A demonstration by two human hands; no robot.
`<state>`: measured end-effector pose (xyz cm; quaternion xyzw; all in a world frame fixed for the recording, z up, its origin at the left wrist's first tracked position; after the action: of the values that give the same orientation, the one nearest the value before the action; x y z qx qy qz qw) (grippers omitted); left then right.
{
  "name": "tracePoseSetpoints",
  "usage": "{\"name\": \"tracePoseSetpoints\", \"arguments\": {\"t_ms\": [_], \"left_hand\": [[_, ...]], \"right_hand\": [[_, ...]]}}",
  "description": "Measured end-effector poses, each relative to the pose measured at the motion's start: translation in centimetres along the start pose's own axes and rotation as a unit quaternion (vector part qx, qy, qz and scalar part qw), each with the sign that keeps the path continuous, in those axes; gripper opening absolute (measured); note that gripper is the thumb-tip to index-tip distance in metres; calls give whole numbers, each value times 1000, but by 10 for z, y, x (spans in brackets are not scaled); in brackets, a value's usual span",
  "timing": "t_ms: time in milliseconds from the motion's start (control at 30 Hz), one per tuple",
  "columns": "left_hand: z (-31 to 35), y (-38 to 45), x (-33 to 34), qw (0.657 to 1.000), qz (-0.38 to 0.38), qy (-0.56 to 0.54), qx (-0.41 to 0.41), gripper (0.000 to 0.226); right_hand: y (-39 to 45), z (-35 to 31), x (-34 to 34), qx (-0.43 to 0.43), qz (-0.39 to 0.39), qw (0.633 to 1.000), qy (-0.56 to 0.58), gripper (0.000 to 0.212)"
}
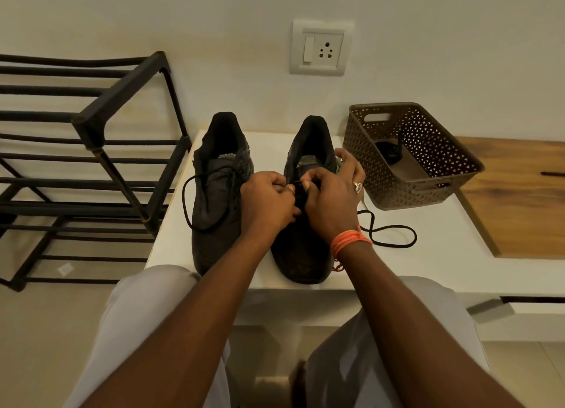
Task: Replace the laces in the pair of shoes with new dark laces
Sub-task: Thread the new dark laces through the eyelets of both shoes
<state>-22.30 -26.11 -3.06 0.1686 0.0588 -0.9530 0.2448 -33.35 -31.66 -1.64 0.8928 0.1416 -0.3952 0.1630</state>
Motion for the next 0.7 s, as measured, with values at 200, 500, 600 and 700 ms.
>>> {"name": "tracePoseSetpoints", "arguments": {"t_ms": [200, 500, 600, 700], "left_hand": [[-1, 2, -1, 1000, 4, -18, 2, 30], [-3, 0, -2, 1000, 11, -8, 10, 27], [-2, -1, -4, 1000, -12, 15, 20, 24], [1, 4, -9, 997, -17, 69, 28, 11]], "right_hand": [[2, 2, 3, -13, 31, 999, 5, 9], [3, 0, 8, -45, 47, 997, -29, 8], [7, 2, 9, -40, 33, 999, 15, 8], [10, 5, 4, -37, 32, 998, 37, 7]]}}
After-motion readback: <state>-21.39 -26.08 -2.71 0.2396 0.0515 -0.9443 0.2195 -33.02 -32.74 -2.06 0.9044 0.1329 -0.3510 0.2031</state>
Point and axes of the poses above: each hand's wrist, its own y-axis towards the middle knuckle, its own x-axis out of the palm, z = x × y, the point moved 5 cm from there along y, towards the middle knuckle, and after that the axes turned 10 degrees about -z, right-handed, at the moved point
